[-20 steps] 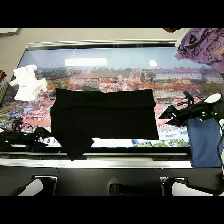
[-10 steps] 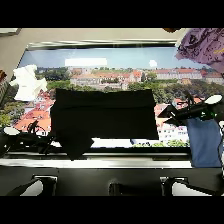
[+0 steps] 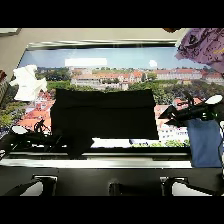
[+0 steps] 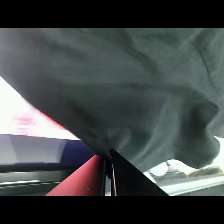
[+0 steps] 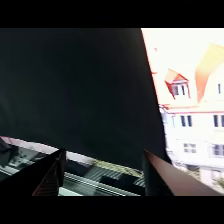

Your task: Fold the clothes and pants, and hang the long-sleeved shirts on hangers.

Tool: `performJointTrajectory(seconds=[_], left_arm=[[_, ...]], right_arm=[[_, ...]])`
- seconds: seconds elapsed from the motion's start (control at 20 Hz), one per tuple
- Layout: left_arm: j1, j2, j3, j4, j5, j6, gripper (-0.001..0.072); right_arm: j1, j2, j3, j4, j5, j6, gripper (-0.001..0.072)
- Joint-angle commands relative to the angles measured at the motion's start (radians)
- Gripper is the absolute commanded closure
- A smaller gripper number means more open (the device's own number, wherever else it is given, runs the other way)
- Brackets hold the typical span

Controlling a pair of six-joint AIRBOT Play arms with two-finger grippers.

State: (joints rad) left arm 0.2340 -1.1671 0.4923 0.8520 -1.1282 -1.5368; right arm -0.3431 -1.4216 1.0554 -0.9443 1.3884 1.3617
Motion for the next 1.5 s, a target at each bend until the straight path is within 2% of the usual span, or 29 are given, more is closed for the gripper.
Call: performJointTrajectory(seconds=[0.0,0.3,0.6,0.75,0.8,0.85,0.95,1.0,1.05,1.1,1.3,1.45], left_arm=[[-0.007,-0.002,0.000,-0.007,-0.005,0.011,0.0682],[-0.007,0.000,0.000,-0.007,-0.008,0.011,0.0681],[-0.007,0.000,0.000,-0.007,-0.027,0.011,0.0681],[-0.007,0.000,0.000,-0.007,-0.031,0.011,0.0681],[-0.007,0.000,0.000,-0.007,-0.031,0.011,0.0681],[-0.007,0.000,0.000,-0.007,-0.031,0.011,0.0681],[-0.007,0.000,0.000,-0.007,-0.032,0.011,0.0681],[-0.006,0.000,0.001,-0.007,-0.032,0.011,0.0681],[-0.005,0.000,0.003,-0.007,-0.034,0.011,0.0681],[0.000,0.002,0.011,-0.005,-0.039,0.011,0.0682],[0.055,0.048,0.099,0.054,-0.103,0.010,0.0684],[0.070,0.134,0.145,0.145,-0.205,-0.045,0.0684]], right_arm=[[-0.014,0.000,-0.011,-0.112,0.003,-0.007,0.0183],[-0.014,-0.010,-0.182,-0.116,-0.079,-0.056,0.0183],[-0.014,-0.010,-0.289,-0.034,-0.133,-0.135,0.0183],[-0.013,-0.010,-0.333,0.059,-0.141,-0.166,0.0186],[-0.013,-0.010,-0.351,0.071,-0.139,-0.166,0.0212],[-0.014,-0.010,-0.367,0.072,-0.135,-0.166,0.0293],[-0.014,-0.010,-0.384,0.071,-0.140,-0.173,0.0368],[-0.014,-0.010,-0.383,0.076,-0.153,-0.173,0.0523],[-0.014,-0.008,-0.383,0.085,-0.168,-0.173,0.0620],[-0.014,-0.004,-0.383,0.092,-0.183,-0.172,0.0677],[-0.014,0.054,-0.381,0.085,-0.186,-0.150,0.0678],[-0.014,0.146,-0.381,0.016,-0.143,-0.064,0.0679]])
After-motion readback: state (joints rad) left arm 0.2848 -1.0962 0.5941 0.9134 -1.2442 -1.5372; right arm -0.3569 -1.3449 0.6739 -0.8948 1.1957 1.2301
